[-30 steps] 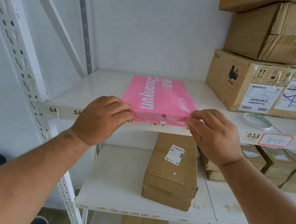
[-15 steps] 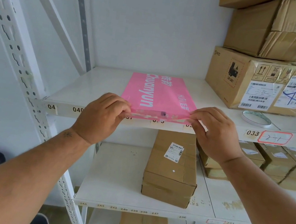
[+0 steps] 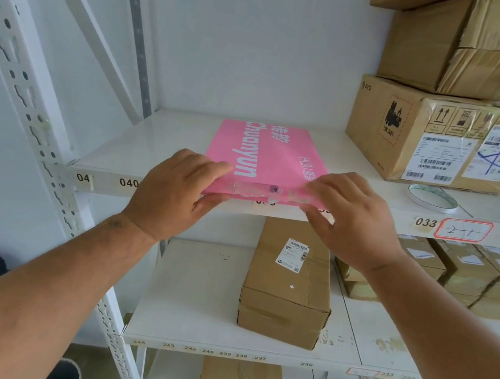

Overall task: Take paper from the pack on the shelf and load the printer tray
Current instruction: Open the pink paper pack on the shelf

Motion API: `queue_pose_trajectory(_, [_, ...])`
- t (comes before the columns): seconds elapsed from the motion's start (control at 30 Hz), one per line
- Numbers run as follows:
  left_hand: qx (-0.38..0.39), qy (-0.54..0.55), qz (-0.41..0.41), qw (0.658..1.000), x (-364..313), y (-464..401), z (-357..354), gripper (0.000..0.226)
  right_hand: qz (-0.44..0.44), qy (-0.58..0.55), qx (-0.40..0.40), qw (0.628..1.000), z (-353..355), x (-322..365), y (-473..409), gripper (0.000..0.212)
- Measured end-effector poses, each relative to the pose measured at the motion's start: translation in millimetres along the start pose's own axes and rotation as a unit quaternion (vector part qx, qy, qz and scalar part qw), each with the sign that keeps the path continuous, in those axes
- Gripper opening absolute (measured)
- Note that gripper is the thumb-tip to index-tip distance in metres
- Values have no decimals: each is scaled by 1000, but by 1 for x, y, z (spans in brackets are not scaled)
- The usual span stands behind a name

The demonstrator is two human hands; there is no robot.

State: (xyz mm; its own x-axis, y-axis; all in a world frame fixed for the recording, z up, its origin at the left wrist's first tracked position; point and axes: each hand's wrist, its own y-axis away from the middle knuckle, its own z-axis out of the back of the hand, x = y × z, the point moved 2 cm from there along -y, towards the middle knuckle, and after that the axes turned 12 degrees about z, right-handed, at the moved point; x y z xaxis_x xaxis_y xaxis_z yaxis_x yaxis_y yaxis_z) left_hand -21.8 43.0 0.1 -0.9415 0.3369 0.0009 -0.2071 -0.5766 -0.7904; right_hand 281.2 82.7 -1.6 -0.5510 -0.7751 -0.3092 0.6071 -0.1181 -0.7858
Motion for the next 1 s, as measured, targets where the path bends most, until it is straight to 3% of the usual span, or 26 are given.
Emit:
queue_pose_trajectory(0.17, [-43,-11,-42,998,5,2,-5,23,32,8,-41,999,-1,1,-2,8])
queue_pose_trajectory(0.4, [-26,61,54,996,-1,-3,-2,21,-109,-96,-36,989,2,-2,-10,7])
queue_pose_trajectory(0.6, [38,88,104,990,-1,-10,2,30,-156,-142,8,977,9,0,-15,15])
queue_pose_trajectory(0.8, [74,119,170,975,0,-12,1,36,-294,-144,-1,945,12,2,-21,20])
queue_pose_trajectory(1.0, [45,164,247,954,-12,-7,-1,31,-387,-120,-8,914,5,9,-19,33])
